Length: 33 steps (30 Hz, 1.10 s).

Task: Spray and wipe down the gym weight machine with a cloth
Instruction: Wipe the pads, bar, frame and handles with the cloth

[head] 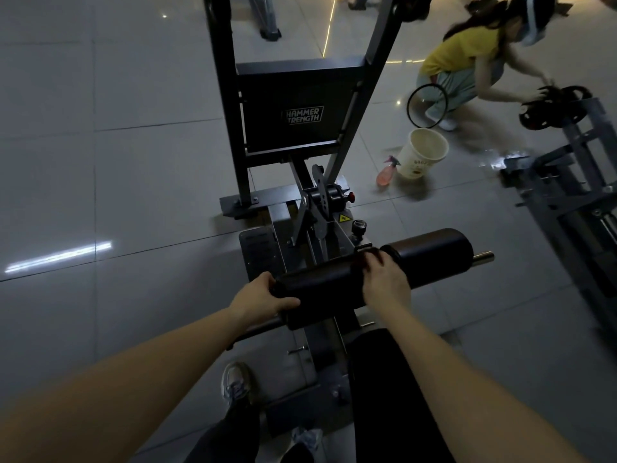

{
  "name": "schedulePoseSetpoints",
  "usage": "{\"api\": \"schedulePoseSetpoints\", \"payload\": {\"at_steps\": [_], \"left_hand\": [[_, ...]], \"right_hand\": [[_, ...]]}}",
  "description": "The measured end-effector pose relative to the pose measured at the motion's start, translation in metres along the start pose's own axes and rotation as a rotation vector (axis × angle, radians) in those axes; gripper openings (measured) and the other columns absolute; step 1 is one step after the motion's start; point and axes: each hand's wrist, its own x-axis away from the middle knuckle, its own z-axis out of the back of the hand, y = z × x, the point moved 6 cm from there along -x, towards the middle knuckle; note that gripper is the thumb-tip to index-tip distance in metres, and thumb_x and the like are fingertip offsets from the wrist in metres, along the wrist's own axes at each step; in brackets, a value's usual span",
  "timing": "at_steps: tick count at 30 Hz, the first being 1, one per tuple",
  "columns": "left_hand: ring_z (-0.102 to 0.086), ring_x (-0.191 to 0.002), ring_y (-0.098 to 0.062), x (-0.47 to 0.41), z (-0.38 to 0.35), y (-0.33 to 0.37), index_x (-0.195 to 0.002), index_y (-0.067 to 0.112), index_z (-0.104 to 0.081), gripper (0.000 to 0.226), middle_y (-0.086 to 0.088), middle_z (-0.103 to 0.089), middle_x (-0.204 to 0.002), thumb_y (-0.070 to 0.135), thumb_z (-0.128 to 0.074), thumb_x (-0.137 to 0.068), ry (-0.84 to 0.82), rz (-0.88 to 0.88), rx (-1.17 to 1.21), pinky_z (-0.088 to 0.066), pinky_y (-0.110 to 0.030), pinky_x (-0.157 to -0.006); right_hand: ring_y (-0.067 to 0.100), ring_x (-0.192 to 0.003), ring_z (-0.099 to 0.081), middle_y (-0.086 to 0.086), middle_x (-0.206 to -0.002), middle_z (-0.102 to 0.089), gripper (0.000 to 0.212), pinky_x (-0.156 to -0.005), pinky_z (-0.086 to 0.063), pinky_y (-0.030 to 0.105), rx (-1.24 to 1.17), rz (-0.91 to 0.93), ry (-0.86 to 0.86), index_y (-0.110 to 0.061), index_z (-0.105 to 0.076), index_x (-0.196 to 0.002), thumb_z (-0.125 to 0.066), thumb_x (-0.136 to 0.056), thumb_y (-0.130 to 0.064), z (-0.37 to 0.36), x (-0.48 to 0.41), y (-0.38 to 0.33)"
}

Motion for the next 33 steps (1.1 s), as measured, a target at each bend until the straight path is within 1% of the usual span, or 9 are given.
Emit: {"api": "schedulePoseSetpoints", "payload": {"at_steps": [4, 7, 11, 15, 18, 22, 26, 30, 33], "left_hand": [[-0.062, -0.095, -0.016, -0.001, 0.001, 0.006, -0.114, 0.023, -0.051, 0.064, 0.007, -0.061, -0.106, 0.054, -0.087, -0.071, -0.003, 0.016, -0.061, -0.051, -0.033, -0.083], [-0.063, -0.093, -0.018, -0.001, 0.001, 0.012, -0.112, 0.022, -0.051, 0.061, 0.004, -0.063, -0.104, 0.048, -0.087, -0.071, 0.012, 0.026, -0.095, -0.054, -0.036, -0.083], [-0.062, -0.08, -0.02, 0.006, 0.002, 0.01, -0.114, 0.018, -0.05, 0.027, -0.002, -0.066, -0.098, 0.027, -0.062, -0.092, 0.098, -0.05, -0.241, -0.056, -0.041, -0.077], [-0.067, -0.089, -0.019, 0.015, -0.009, -0.004, -0.115, 0.024, -0.049, 0.047, 0.007, -0.066, -0.102, 0.054, -0.069, -0.084, 0.09, -0.067, -0.181, -0.056, -0.037, -0.079], [-0.066, -0.098, -0.017, 0.017, -0.007, -0.003, -0.125, 0.027, -0.049, 0.07, 0.011, -0.061, -0.108, 0.073, -0.07, -0.077, 0.048, -0.073, -0.189, -0.051, -0.029, -0.078], [-0.065, -0.087, -0.01, 0.008, 0.004, -0.012, -0.105, 0.025, -0.06, 0.069, 0.009, -0.067, -0.099, 0.086, -0.061, -0.073, -0.007, -0.013, -0.053, -0.051, -0.028, -0.073], [-0.064, -0.091, -0.01, 0.002, -0.003, -0.014, -0.12, 0.023, -0.062, 0.071, 0.006, -0.068, -0.11, 0.078, -0.068, -0.075, -0.066, 0.018, 0.051, -0.052, -0.03, -0.08], [-0.066, -0.095, -0.015, 0.01, -0.005, -0.002, -0.121, 0.025, -0.059, 0.064, 0.006, -0.068, -0.111, 0.076, -0.062, -0.082, -0.025, -0.061, -0.166, -0.056, -0.034, -0.086], [-0.066, -0.097, -0.015, 0.015, -0.006, -0.003, -0.125, 0.024, -0.055, 0.073, 0.006, -0.067, -0.113, 0.078, -0.065, -0.077, 0.065, -0.088, -0.25, -0.058, -0.034, -0.083]], "right_hand": [[0.031, -0.134, -0.045, 0.009, -0.151, -0.045, 0.036, -0.112, -0.039, 0.044, -0.109, -0.038, -0.03, -0.012, -0.058, -0.135, -0.049, -0.102, -0.023, 0.001, -0.001, -0.017], [0.035, -0.136, -0.043, 0.014, -0.15, -0.047, 0.034, -0.119, -0.031, 0.045, -0.146, 0.156, 0.004, -0.011, -0.062, -0.129, -0.054, -0.096, -0.015, -0.016, 0.031, -0.085], [0.035, -0.14, -0.042, 0.016, -0.154, -0.045, 0.048, -0.124, -0.021, 0.045, -0.263, 0.429, -0.161, -0.007, -0.061, -0.133, -0.048, -0.087, -0.014, -0.043, 0.074, -0.149], [0.031, -0.142, -0.041, 0.012, -0.158, -0.04, 0.057, -0.122, -0.023, 0.043, -0.063, 0.595, -0.175, -0.018, -0.054, -0.143, -0.056, -0.086, -0.013, -0.03, 0.06, -0.117], [0.031, -0.139, -0.046, 0.013, -0.154, -0.045, 0.057, -0.121, -0.026, 0.043, 0.008, 0.437, -0.095, -0.017, -0.056, -0.142, -0.057, -0.085, -0.006, -0.015, 0.032, -0.078], [0.032, -0.134, -0.047, 0.013, -0.146, -0.051, 0.045, -0.12, -0.028, 0.041, 0.126, 0.202, -0.026, -0.014, -0.061, -0.134, -0.054, -0.09, -0.007, 0.0, 0.003, -0.039], [0.036, -0.122, -0.054, 0.015, -0.14, -0.054, 0.028, -0.107, -0.044, 0.044, 0.015, -0.113, -0.007, 0.0, -0.066, -0.116, -0.055, -0.092, -0.01, 0.009, -0.005, 0.002], [0.036, -0.138, -0.045, 0.018, -0.154, -0.04, 0.03, -0.113, -0.041, 0.046, -0.281, -0.221, 0.034, 0.004, -0.058, -0.125, -0.046, -0.101, -0.01, -0.018, 0.017, -0.012], [0.035, -0.144, -0.038, 0.02, -0.16, -0.03, 0.042, -0.115, -0.041, 0.043, -0.307, -0.267, 0.1, 0.005, -0.048, -0.141, -0.043, -0.105, -0.017, -0.027, 0.036, -0.018]]}}
